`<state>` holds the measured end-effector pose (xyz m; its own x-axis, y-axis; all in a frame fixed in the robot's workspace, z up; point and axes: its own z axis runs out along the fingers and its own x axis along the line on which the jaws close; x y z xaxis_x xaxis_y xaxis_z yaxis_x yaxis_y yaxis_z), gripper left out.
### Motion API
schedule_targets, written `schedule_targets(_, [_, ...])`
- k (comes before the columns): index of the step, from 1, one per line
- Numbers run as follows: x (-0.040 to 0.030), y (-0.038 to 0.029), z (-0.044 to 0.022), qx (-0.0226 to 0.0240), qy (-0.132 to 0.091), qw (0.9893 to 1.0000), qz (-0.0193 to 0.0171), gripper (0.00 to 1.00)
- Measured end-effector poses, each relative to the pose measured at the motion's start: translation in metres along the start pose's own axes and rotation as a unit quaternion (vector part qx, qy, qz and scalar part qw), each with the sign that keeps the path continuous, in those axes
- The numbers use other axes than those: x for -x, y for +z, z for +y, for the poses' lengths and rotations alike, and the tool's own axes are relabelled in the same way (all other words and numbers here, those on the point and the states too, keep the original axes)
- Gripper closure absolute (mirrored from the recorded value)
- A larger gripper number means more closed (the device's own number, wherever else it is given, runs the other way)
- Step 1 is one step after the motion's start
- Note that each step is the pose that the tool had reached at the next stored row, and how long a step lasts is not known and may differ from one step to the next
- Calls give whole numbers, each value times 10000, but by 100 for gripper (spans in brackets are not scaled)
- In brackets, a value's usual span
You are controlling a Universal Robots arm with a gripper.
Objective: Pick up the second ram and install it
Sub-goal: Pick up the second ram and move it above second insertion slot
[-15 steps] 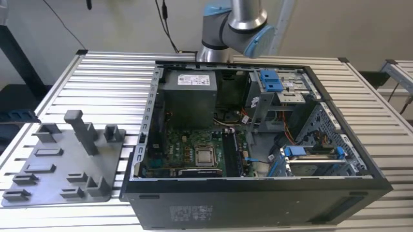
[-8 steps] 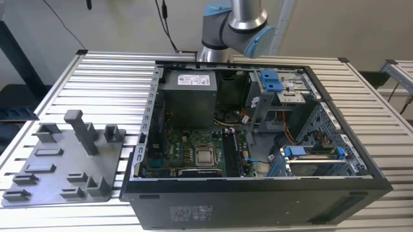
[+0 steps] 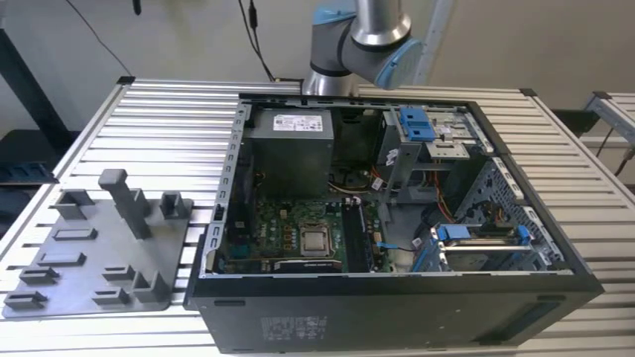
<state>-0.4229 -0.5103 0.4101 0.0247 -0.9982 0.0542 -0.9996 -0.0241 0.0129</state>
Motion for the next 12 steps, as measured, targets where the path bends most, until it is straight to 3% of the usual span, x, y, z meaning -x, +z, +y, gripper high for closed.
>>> schedule_targets(4, [-2, -2, -74, 3, 0, 10000, 1, 87])
schedule_targets(12, [-8, -4, -312, 6, -1, 10000, 0, 87])
